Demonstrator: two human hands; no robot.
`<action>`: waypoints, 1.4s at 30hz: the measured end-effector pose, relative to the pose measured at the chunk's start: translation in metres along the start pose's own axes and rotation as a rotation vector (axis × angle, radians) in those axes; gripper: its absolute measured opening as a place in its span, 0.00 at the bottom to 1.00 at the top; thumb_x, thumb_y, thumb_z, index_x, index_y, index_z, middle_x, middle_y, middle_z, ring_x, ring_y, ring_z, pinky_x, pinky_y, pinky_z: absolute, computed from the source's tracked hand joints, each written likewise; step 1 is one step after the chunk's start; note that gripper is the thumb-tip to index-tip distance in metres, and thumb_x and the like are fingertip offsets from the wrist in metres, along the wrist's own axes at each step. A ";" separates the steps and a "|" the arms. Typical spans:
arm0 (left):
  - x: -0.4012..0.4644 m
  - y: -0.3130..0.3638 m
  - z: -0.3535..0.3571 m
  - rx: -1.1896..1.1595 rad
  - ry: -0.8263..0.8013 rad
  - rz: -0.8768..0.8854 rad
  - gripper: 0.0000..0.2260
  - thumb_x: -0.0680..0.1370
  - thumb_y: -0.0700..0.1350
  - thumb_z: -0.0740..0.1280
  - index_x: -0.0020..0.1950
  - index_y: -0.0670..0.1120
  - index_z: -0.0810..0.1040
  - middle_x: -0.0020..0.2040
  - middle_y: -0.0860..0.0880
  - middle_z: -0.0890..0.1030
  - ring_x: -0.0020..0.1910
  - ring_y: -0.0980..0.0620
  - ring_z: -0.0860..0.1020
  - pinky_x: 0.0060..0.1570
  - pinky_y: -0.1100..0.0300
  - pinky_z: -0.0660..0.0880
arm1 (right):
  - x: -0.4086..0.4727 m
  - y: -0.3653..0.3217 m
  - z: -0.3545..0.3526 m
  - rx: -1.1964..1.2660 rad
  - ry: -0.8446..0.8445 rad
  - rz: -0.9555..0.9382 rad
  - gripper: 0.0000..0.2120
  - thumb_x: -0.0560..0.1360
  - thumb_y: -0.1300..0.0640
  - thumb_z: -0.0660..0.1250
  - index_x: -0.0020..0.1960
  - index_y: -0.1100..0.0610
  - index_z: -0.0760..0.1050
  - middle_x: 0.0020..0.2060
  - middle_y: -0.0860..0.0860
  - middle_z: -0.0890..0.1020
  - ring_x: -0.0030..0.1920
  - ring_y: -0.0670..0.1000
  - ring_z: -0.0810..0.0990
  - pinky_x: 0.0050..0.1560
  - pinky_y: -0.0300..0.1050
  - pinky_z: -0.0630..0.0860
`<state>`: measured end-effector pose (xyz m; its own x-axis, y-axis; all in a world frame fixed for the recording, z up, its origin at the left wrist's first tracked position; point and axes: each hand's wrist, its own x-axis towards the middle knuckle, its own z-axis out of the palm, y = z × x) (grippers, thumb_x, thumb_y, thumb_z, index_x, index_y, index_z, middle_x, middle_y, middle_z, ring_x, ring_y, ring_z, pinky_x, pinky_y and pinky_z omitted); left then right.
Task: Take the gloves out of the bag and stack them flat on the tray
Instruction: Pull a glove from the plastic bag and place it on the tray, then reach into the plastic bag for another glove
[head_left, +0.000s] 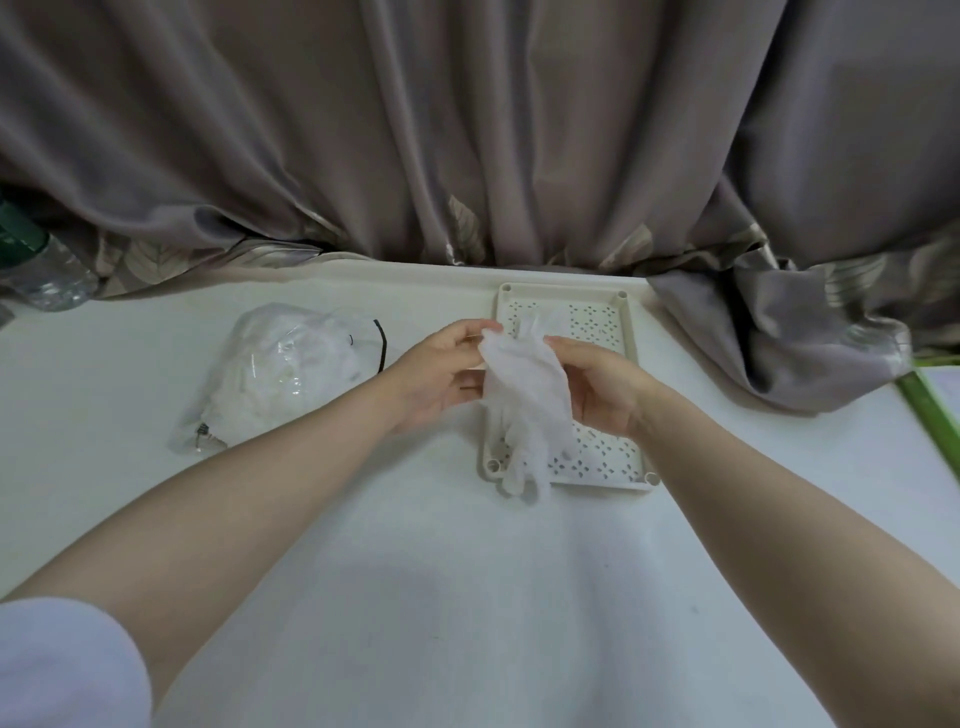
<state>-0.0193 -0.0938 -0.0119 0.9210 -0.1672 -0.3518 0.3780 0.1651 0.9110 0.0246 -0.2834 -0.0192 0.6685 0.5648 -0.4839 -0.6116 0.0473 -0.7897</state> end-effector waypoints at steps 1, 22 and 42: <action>0.003 -0.002 0.003 -0.050 0.000 -0.052 0.10 0.81 0.44 0.60 0.61 0.46 0.73 0.53 0.47 0.79 0.47 0.47 0.79 0.53 0.54 0.75 | -0.001 -0.001 -0.003 0.022 0.011 -0.007 0.17 0.77 0.54 0.63 0.61 0.62 0.76 0.53 0.57 0.81 0.51 0.54 0.80 0.49 0.45 0.78; 0.029 -0.012 0.070 0.354 0.115 0.075 0.13 0.78 0.47 0.66 0.60 0.44 0.75 0.56 0.47 0.81 0.56 0.49 0.80 0.56 0.55 0.76 | -0.019 -0.003 -0.048 0.077 -0.075 -0.145 0.09 0.75 0.59 0.63 0.51 0.59 0.79 0.43 0.51 0.82 0.43 0.49 0.81 0.45 0.39 0.80; 0.062 -0.045 0.022 0.338 -0.003 -0.338 0.07 0.78 0.38 0.65 0.53 0.47 0.77 0.50 0.47 0.83 0.49 0.48 0.82 0.54 0.52 0.78 | 0.050 0.001 -0.049 -0.319 0.452 -0.043 0.08 0.76 0.52 0.65 0.51 0.56 0.76 0.49 0.52 0.81 0.48 0.52 0.79 0.54 0.50 0.78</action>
<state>0.0183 -0.1333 -0.0700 0.7515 -0.1603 -0.6400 0.6038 -0.2239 0.7651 0.0778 -0.2960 -0.0629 0.8482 0.1544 -0.5067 -0.4681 -0.2294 -0.8534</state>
